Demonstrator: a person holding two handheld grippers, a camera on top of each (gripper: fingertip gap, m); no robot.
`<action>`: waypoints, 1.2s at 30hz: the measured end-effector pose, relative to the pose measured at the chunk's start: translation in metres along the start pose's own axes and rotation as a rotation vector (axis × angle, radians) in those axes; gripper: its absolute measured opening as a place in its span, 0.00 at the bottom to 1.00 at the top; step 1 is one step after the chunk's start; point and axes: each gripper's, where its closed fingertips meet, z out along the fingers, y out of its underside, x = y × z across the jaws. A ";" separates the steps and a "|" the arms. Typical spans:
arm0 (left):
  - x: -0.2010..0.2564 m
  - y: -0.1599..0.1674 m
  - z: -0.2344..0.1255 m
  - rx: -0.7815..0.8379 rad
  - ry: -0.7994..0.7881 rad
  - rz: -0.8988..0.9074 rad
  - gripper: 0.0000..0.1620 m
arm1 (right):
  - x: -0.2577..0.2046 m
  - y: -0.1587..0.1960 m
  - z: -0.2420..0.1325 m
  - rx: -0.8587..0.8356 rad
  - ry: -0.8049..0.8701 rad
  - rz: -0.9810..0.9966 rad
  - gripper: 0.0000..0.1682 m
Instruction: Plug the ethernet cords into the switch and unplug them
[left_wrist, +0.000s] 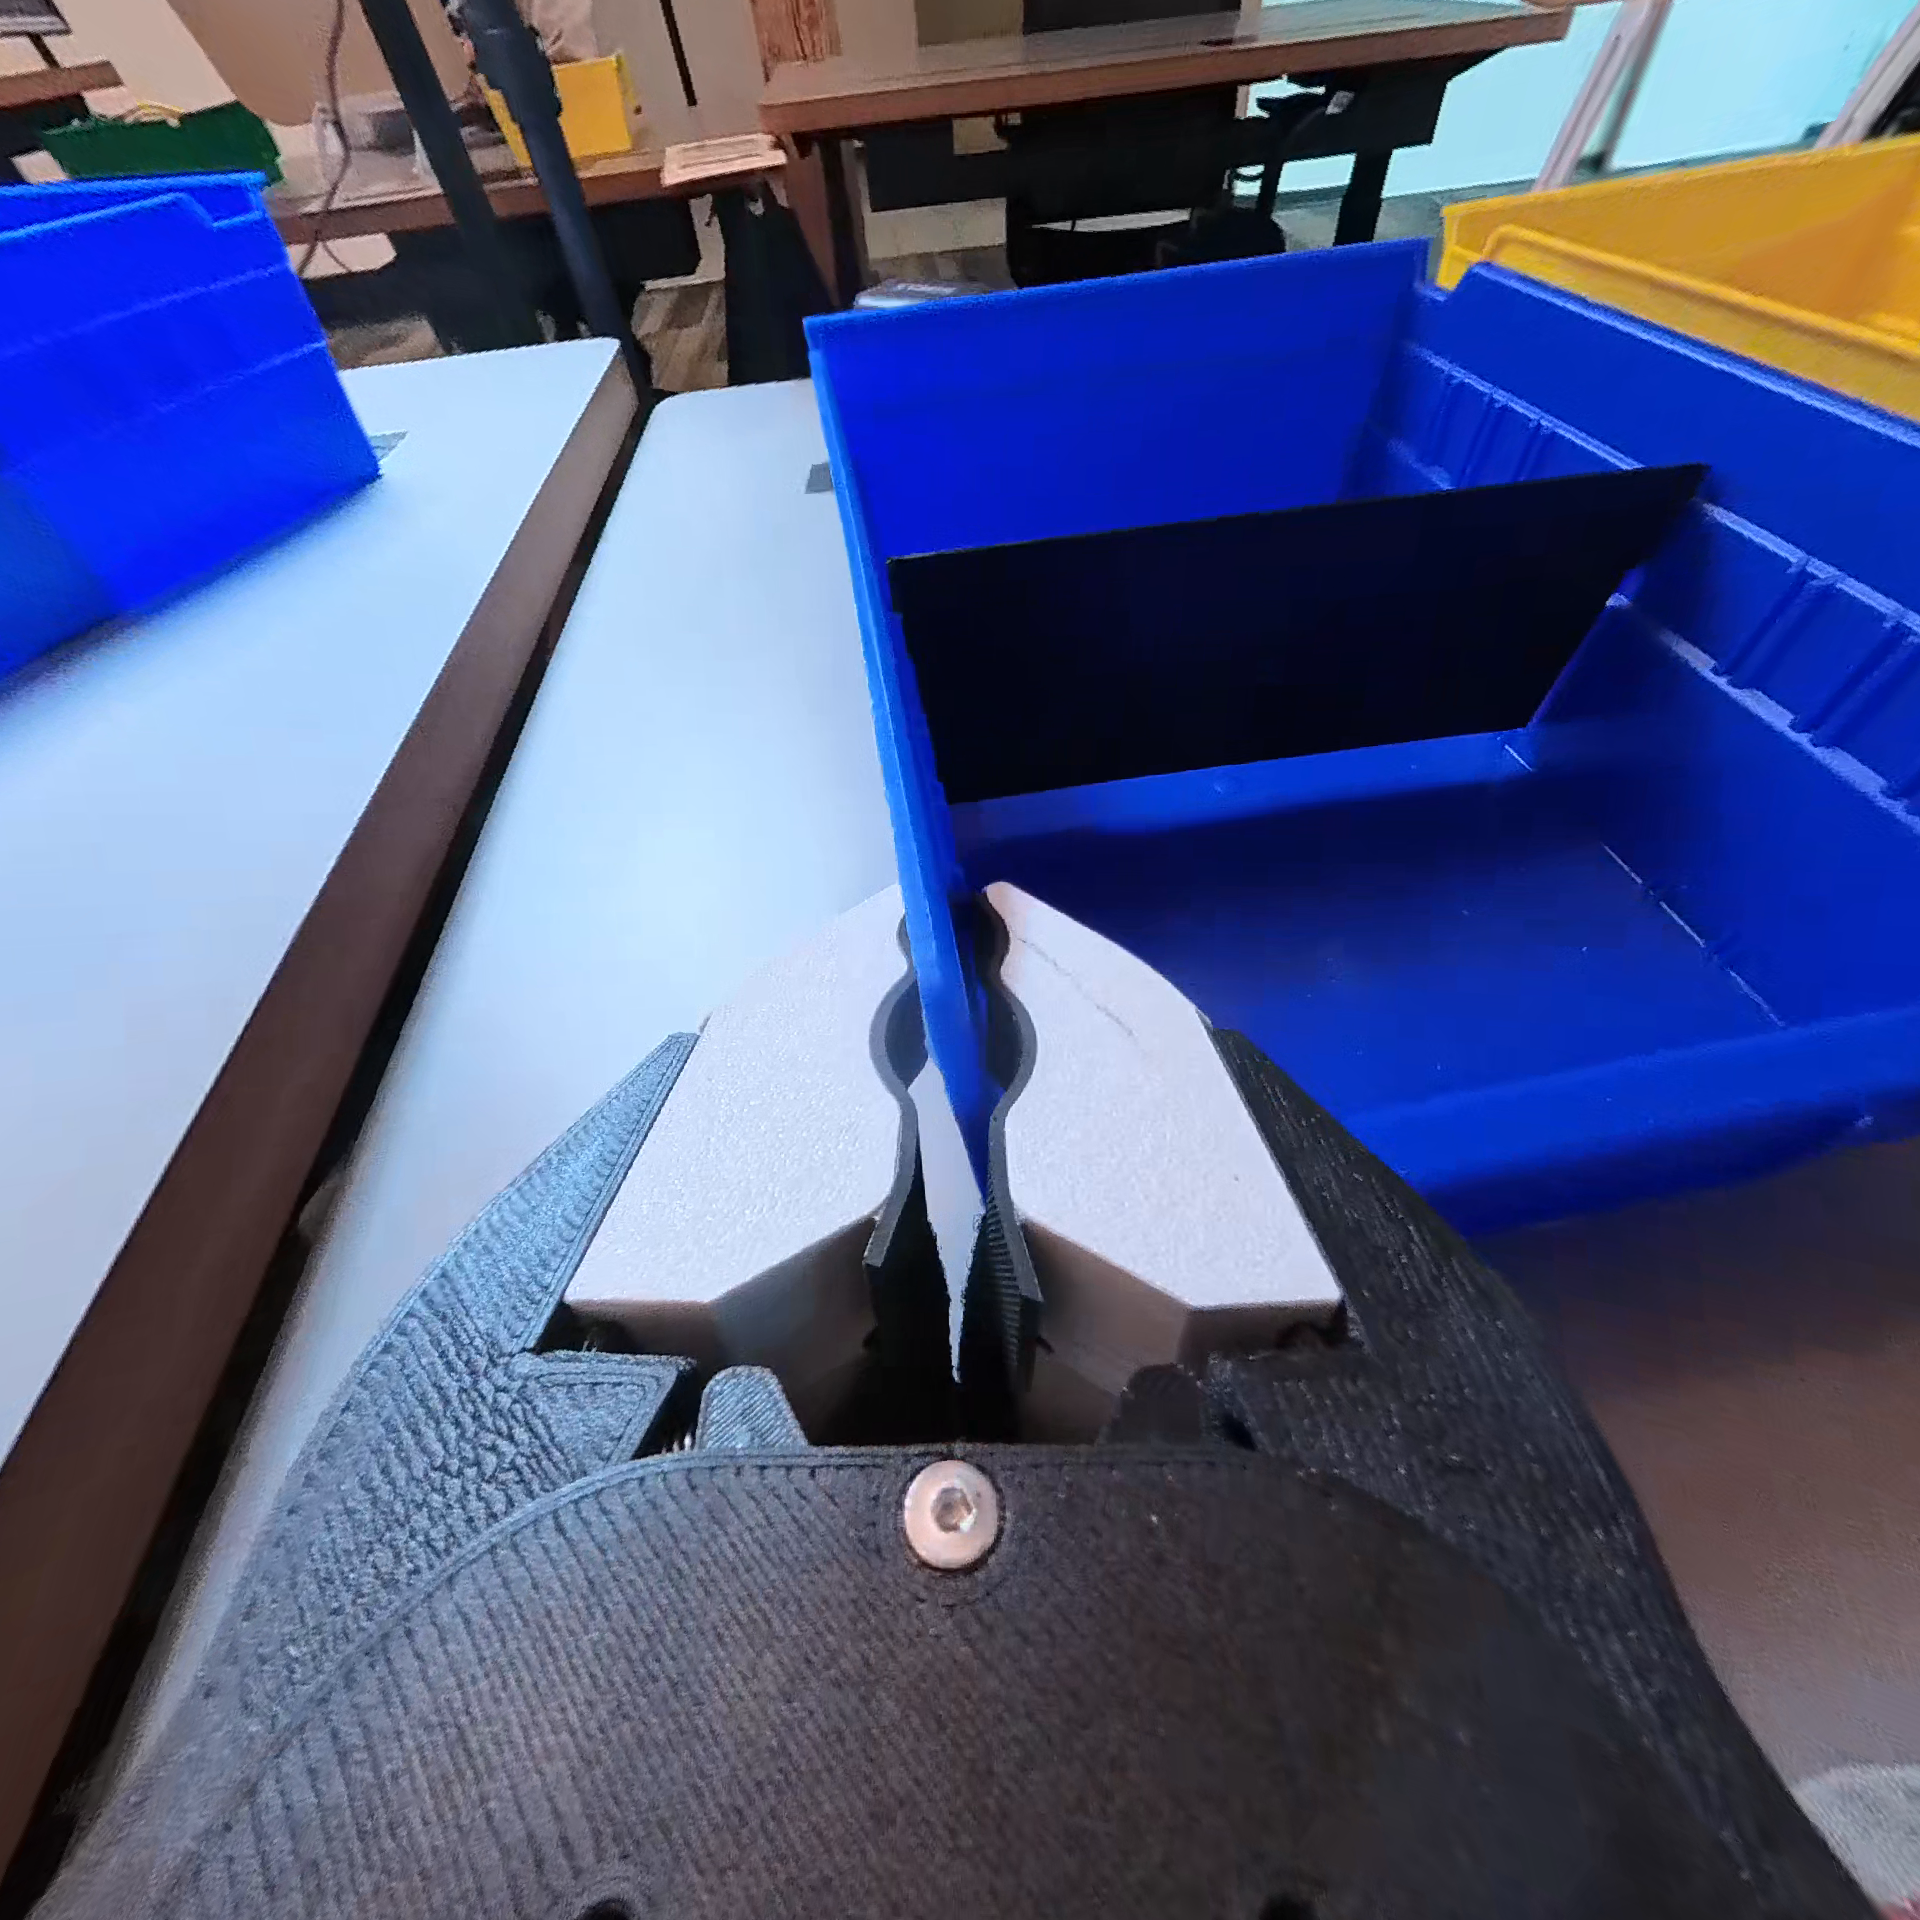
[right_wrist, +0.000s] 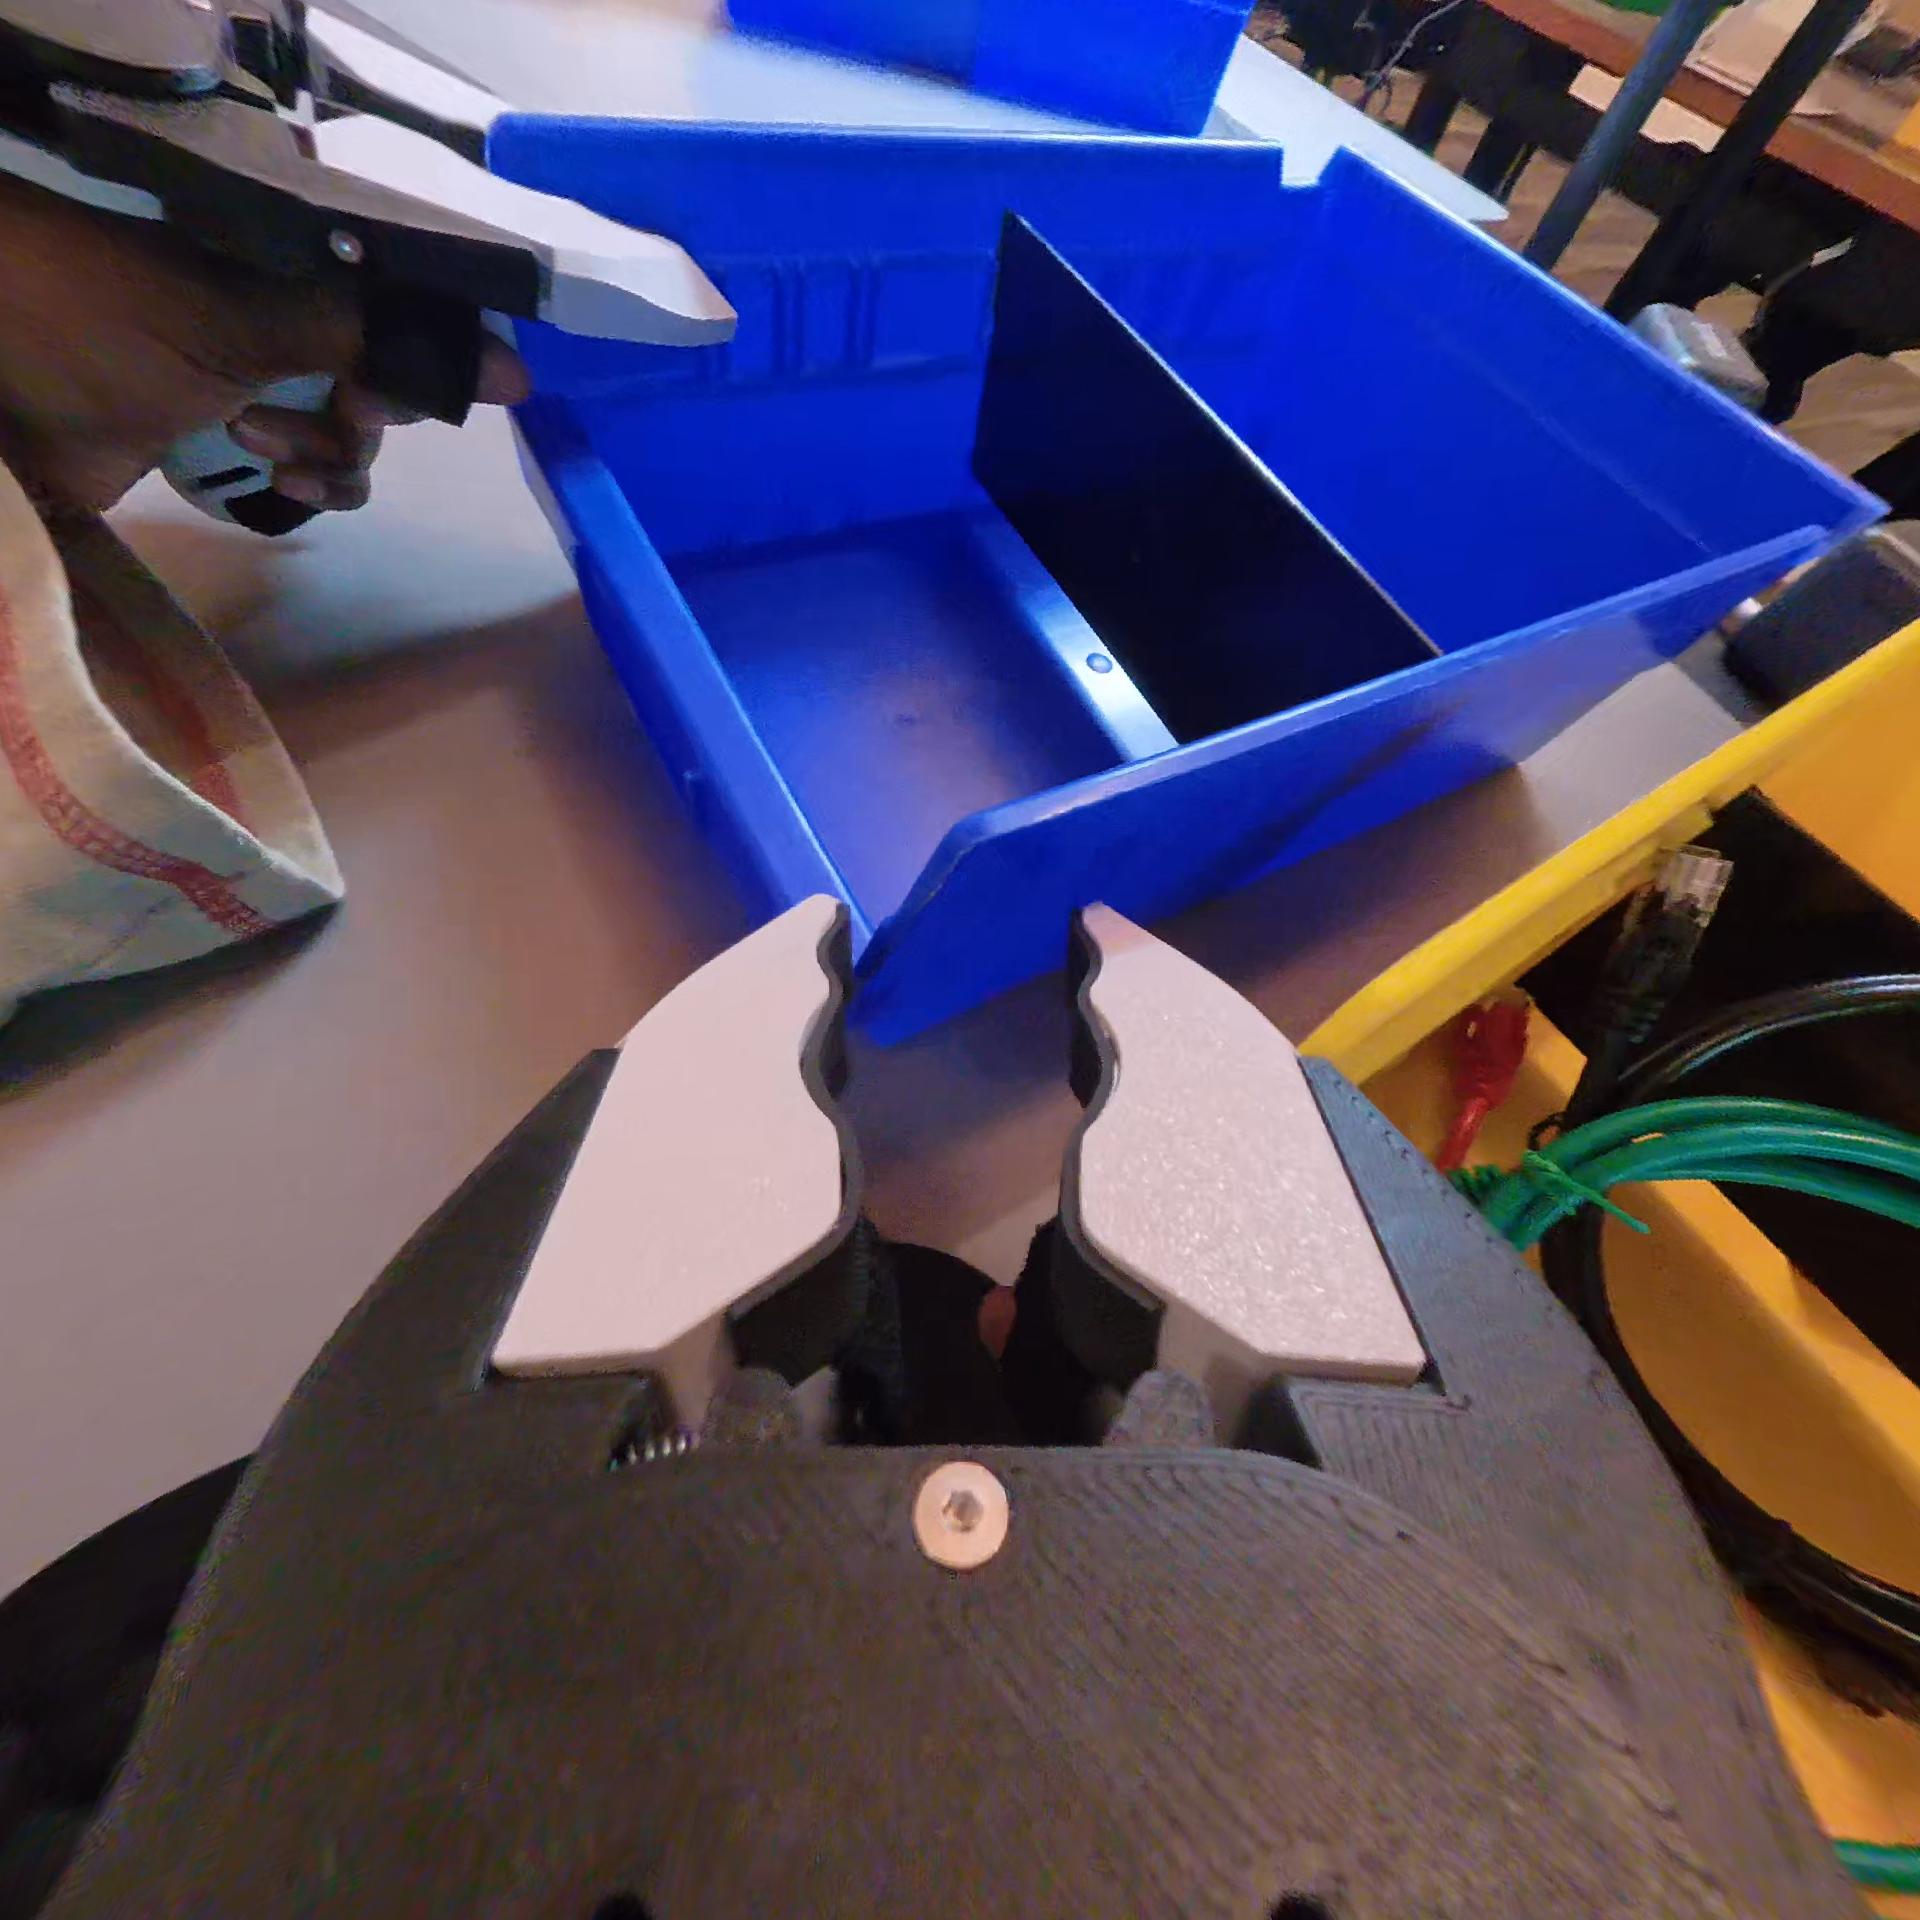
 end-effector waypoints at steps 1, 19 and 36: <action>0.001 0.003 -0.008 -0.007 -0.004 0.018 0.04 | -0.004 -0.001 0.001 0.002 -0.011 0.001 0.25; 0.042 -0.139 -0.096 0.587 -0.212 0.208 0.03 | 0.019 -0.073 -0.068 0.399 0.165 -0.118 0.18; 0.316 -0.255 -0.024 0.813 0.185 0.181 0.03 | 0.176 -0.001 -0.301 0.505 0.655 -0.029 0.15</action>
